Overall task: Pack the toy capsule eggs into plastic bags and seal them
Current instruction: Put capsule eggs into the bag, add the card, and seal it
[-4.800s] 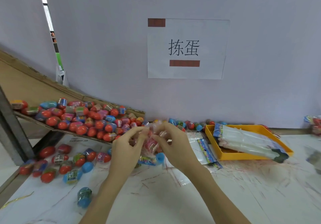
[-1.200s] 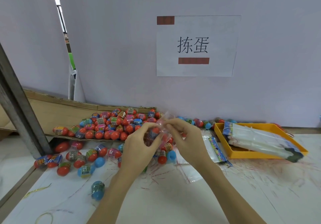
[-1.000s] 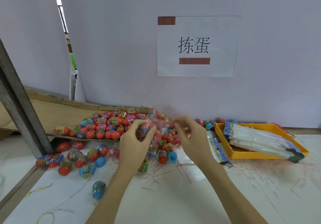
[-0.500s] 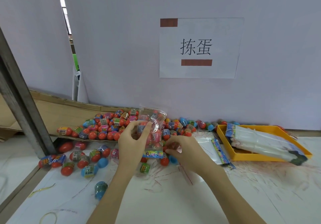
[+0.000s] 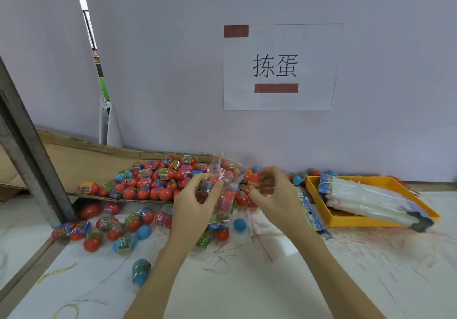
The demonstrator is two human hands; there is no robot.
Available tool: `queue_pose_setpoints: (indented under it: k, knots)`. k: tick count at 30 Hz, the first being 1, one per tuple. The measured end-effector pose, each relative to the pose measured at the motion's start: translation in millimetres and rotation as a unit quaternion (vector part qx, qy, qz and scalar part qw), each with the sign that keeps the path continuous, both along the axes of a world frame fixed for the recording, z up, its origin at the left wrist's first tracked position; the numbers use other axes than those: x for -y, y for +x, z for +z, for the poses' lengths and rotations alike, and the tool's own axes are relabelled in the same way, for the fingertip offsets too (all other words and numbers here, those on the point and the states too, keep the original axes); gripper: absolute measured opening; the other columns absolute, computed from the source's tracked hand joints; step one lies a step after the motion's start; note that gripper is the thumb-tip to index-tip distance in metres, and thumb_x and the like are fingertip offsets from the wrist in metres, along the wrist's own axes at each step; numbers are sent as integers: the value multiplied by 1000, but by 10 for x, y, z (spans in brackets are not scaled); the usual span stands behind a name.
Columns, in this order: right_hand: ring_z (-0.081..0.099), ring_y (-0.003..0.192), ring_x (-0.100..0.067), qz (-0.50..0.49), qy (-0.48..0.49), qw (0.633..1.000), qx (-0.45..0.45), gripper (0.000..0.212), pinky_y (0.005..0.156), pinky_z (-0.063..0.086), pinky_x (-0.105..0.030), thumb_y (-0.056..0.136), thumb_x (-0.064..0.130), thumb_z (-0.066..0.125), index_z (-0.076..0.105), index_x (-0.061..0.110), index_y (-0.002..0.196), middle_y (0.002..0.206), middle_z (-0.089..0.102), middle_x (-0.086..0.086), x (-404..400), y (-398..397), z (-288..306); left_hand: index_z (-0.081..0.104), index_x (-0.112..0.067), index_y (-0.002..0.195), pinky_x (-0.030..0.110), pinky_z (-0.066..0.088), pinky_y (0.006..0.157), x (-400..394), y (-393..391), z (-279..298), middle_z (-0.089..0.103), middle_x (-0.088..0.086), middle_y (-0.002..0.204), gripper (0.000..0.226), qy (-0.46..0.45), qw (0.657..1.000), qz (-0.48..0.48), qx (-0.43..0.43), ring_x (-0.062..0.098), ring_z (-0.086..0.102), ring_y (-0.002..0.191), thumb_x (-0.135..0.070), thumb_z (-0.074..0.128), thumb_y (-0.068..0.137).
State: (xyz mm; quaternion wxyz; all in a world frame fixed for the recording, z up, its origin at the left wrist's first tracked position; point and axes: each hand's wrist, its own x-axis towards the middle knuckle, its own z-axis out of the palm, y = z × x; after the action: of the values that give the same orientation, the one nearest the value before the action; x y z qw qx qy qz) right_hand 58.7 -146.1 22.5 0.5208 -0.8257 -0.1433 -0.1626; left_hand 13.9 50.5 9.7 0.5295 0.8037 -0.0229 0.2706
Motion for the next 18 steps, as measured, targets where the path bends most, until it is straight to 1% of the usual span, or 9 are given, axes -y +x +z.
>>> queue_pose_setpoints:
  k: [3,5,6,8,12,13,15,16,18]
  knots:
    - [68,91,-5,16,86,994,59,32,77,59,-18,88,19,81,58,29,107,100,69,14,-22,-55,96,61,-44,120,14,58,77,48,-26,5,67,-36,102,49,39,999,-17,-4,-1,66,98,-72,57,81]
    - [69,83,-8,20,95,988,117,30,67,55,-15,88,30,80,58,34,107,97,70,17,-62,-121,163,59,-47,123,8,54,80,75,-35,15,65,-38,105,50,57,998,-22,-2,-11,62,105,-73,57,80]
    - [68,74,-11,21,85,986,140,30,60,53,-14,87,36,78,57,37,108,95,69,19,-80,-149,184,58,-47,124,7,53,81,80,-37,16,63,-38,108,50,63,998,-24,-2,-13,60,108,-72,57,81]
    - [63,61,-13,21,48,983,174,32,53,51,-16,88,35,78,57,40,112,87,68,22,-99,-177,187,58,-47,124,4,51,82,84,-46,22,63,-36,110,49,69,997,-22,-4,-15,58,110,-71,58,81]
    - [62,62,-11,32,-47,983,173,39,57,49,-13,91,26,79,54,41,117,81,65,22,-102,-151,91,60,-41,128,5,52,80,86,-47,29,65,-32,110,53,60,998,-20,-10,-10,64,104,-69,57,84]
    - [63,65,-9,33,-63,982,174,39,59,50,-12,91,26,79,54,41,117,84,64,24,-103,-145,76,60,-39,130,7,54,81,83,-42,20,66,-29,111,53,60,998,-19,-10,-7,65,103,-67,58,85]
    - [63,68,-7,36,-76,977,198,34,63,52,-12,90,26,79,60,32,118,105,63,23,-103,-125,62,61,-34,133,11,56,85,70,-24,0,69,-21,114,52,68,998,-15,-9,0,68,105,-61,60,88]
    - [62,68,-6,32,-83,971,220,32,65,53,-12,89,26,79,63,25,117,116,60,17,-106,-120,61,61,-32,134,12,57,86,65,-17,-7,70,-18,115,53,71,997,-13,-8,3,68,105,-60,60,89]
    - [60,66,-6,14,-89,958,271,29,66,52,-9,90,26,77,65,18,115,123,55,10,-117,-125,74,61,-32,134,13,57,85,59,-17,-12,71,-17,115,54,75,997,-15,-10,4,68,105,-62,58,89]
